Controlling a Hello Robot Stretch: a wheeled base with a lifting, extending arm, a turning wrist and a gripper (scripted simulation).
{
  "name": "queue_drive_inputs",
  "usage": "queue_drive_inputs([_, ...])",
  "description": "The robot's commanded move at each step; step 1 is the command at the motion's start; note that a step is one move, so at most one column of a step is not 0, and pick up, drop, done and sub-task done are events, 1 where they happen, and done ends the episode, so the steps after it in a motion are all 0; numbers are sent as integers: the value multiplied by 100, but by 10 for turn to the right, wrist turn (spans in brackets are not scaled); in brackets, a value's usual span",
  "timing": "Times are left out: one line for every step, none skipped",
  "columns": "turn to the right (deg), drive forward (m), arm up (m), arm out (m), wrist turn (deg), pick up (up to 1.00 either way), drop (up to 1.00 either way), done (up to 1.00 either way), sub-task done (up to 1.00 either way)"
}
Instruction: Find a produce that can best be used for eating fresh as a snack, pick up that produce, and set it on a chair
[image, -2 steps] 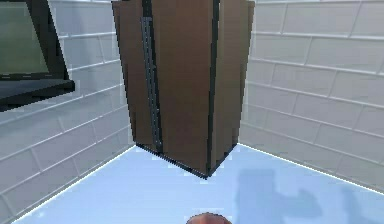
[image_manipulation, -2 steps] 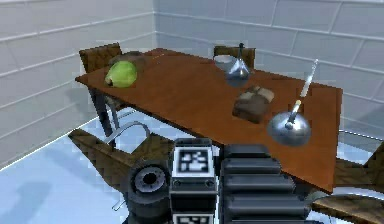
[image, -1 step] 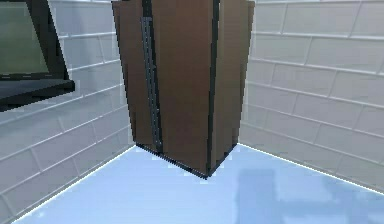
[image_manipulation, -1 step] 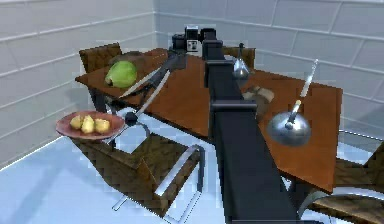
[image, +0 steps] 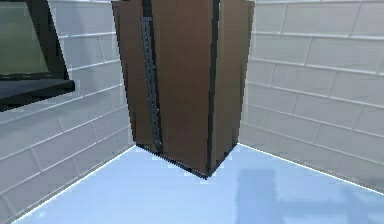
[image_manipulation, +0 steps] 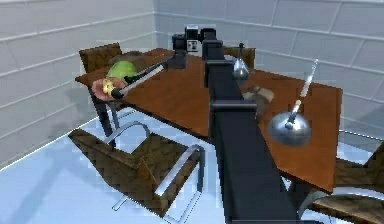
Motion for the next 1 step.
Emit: queue_drive_inputs([0,0,0,0,330,0,0,0,0])
